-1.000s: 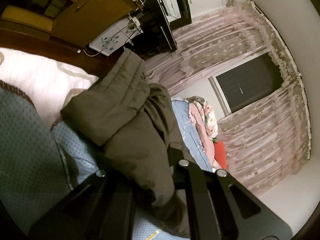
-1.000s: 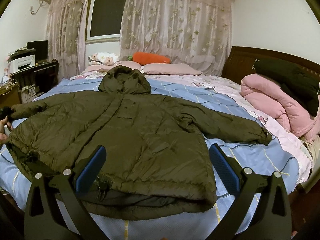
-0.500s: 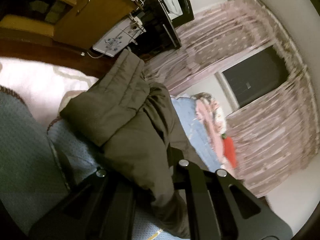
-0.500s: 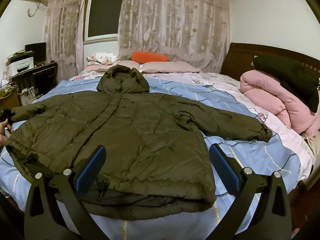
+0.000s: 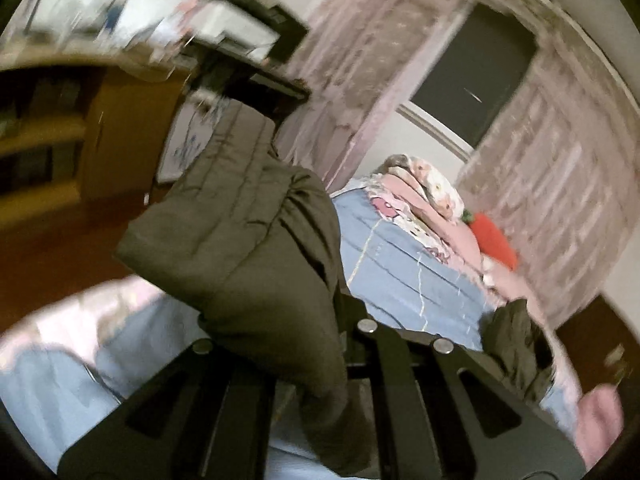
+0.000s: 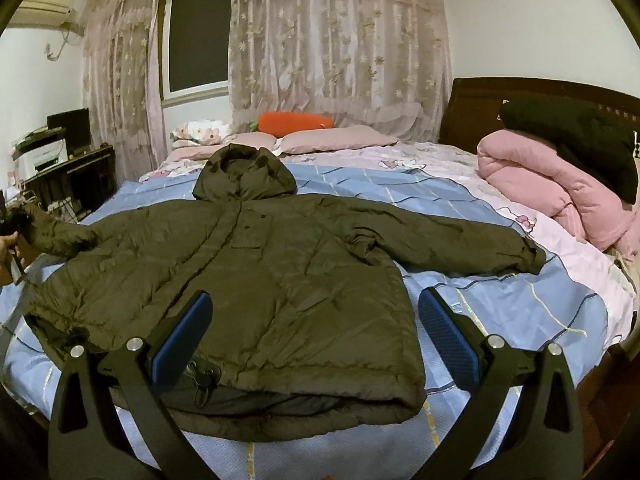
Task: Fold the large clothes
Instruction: 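Lift the sleeve with the left tool and carry it over the jacket body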
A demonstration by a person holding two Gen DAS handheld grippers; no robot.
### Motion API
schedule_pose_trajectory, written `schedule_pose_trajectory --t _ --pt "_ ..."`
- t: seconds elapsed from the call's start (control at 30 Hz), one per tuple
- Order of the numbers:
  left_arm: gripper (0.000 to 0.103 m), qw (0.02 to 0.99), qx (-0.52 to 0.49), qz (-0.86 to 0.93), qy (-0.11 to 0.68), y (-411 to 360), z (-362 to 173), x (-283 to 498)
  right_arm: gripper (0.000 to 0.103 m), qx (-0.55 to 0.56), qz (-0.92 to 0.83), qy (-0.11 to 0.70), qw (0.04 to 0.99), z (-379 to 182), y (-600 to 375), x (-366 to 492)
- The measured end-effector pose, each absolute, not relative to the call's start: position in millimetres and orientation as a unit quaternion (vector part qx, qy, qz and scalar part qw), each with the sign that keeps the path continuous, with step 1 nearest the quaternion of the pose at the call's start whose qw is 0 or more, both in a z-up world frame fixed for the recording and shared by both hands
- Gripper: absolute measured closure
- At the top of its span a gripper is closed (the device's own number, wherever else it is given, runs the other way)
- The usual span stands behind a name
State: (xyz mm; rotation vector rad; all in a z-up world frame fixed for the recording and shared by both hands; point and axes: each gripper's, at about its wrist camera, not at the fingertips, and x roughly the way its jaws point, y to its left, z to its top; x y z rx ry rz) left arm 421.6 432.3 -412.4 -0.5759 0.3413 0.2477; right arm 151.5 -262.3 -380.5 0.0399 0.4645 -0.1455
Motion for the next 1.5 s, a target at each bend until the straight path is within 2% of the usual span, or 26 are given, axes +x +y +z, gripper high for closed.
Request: schedule_pose_trajectory --t 0.4,0.8,1.1,1.5 --pt "0.099 0.972 -0.136 0.103 0.16 358.6 -307.6 415.5 0.001 0.071 -0.078 0.225 0.969 -374.5 -290.4 139.6" --pt "0.099 0.985 -0.028 0.07 0.156 268.2 -237.1 415.4 0.001 0.091 -0.08 0.214 0.969 -370.1 -304.4 127.1" --pt "0.099 0.983 0.059 0.053 0.165 192.2 -214.2 425.1 0.001 0.102 -0.088 0.207 0.969 -367.9 -317.0 116.8" --pt "0.099 0.975 0.125 -0.005 0.183 96.6 -219.5 433.6 0.001 0.109 -0.092 0.203 0.969 -365.4 -323.1 112.2"
